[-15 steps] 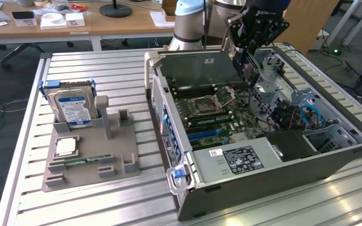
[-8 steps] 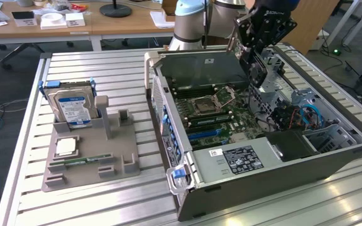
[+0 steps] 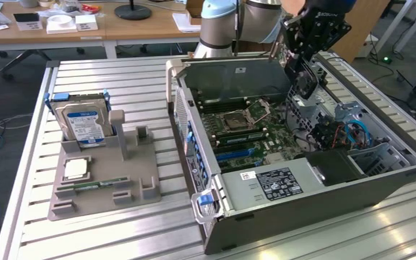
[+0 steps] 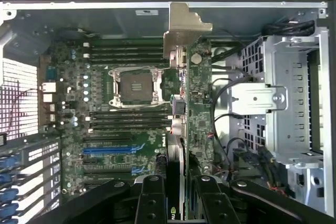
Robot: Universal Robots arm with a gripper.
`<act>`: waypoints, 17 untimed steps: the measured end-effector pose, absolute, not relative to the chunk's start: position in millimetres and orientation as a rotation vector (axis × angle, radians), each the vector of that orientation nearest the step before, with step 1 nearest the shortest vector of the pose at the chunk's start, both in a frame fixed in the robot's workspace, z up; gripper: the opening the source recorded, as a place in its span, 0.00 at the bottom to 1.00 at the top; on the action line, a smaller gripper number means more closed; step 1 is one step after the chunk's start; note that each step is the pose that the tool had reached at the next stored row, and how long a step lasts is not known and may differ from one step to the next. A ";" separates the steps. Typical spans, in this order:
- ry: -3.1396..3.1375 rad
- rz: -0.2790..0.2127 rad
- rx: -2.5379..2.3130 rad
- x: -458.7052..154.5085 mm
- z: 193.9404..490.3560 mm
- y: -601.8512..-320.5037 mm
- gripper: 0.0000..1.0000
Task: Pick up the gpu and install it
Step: 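Pick up the gpu and move the gpu toward the slot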
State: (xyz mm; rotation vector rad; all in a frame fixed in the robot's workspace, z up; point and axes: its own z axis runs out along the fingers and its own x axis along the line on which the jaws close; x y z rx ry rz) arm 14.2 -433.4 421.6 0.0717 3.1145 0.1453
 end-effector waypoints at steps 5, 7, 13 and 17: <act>3.114 0.147 0.072 27.8 421.5 -432.8 0.26; 3.114 0.147 0.071 30.8 421.6 -432.8 0.26; 3.114 0.147 0.072 31.3 421.6 -432.8 0.26; 3.115 0.147 0.068 35.8 421.6 -432.8 0.26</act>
